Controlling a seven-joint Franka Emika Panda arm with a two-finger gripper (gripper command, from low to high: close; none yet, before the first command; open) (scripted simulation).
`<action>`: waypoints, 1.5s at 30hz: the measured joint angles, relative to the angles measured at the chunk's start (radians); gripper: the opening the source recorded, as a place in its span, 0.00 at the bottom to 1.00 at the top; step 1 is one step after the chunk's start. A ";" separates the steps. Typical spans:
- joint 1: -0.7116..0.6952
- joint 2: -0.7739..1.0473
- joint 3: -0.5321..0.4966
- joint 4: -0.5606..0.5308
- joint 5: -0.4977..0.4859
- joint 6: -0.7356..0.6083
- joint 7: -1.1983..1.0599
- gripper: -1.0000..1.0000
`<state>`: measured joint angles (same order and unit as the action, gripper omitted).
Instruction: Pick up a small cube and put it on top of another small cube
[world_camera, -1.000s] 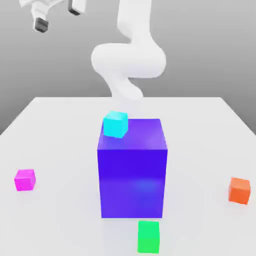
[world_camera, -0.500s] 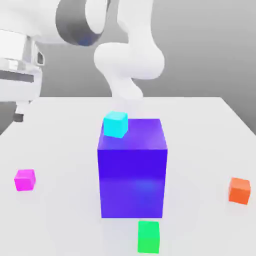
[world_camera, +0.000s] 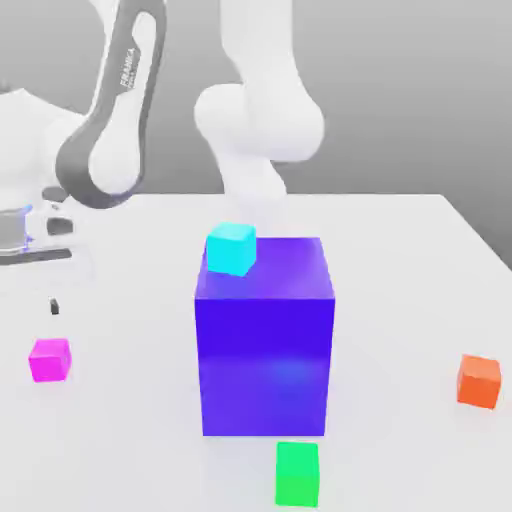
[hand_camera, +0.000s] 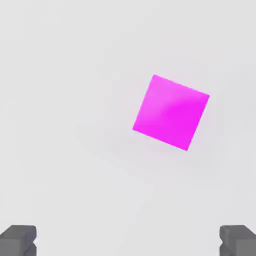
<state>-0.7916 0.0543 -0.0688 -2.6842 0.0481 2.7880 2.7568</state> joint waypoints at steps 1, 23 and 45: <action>-0.004 0.019 -0.014 -0.009 -0.003 0.011 0.047 0.50; -0.023 0.079 -0.016 -0.008 -0.013 0.034 0.118 0.00; 0.166 0.109 0.427 0.162 -0.103 -0.160 -0.872 0.00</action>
<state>-0.6255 0.1632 0.3586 -2.5224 -0.0550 2.6283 1.8851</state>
